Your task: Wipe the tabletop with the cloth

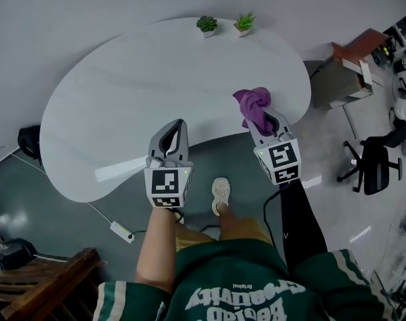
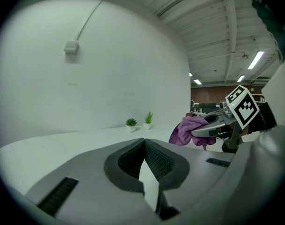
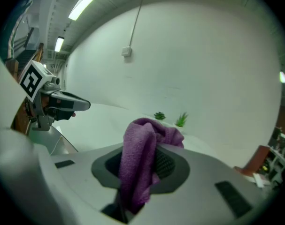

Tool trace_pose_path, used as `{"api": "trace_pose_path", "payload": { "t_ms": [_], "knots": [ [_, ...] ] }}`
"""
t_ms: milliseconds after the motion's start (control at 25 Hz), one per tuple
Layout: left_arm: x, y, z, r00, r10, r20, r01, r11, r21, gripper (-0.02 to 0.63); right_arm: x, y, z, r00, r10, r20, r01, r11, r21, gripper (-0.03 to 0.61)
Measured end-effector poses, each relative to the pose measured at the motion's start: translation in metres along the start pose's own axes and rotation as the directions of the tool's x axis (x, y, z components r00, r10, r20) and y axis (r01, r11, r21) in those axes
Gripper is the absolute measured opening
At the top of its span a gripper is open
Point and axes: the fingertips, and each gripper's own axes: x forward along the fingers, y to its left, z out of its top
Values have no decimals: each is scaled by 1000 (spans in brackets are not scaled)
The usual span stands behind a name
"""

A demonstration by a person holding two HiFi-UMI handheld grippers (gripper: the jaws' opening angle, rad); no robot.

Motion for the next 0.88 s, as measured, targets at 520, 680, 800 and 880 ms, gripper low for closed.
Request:
{"api": "trace_pose_path", "payload": {
  "t_ms": [520, 680, 800, 880],
  "knots": [
    [107, -164, 2, 984, -171, -43, 175, 979, 105, 0, -77, -163, -124, 966, -174, -189, 178, 984, 5, 97],
    [112, -167, -4, 988, -146, -52, 152, 978, 140, 0, -49, -145, -165, 961, -55, -272, 75, 995, 64, 97],
    [113, -164, -12, 987, -139, -82, 150, 978, 145, 0, -42, -138, -173, 964, -11, -267, 42, 993, 111, 94],
    [110, -159, -18, 986, -133, -104, 148, 978, 147, 0, -40, -134, -169, 969, 8, -248, 23, 992, 124, 92]
  ]
}}
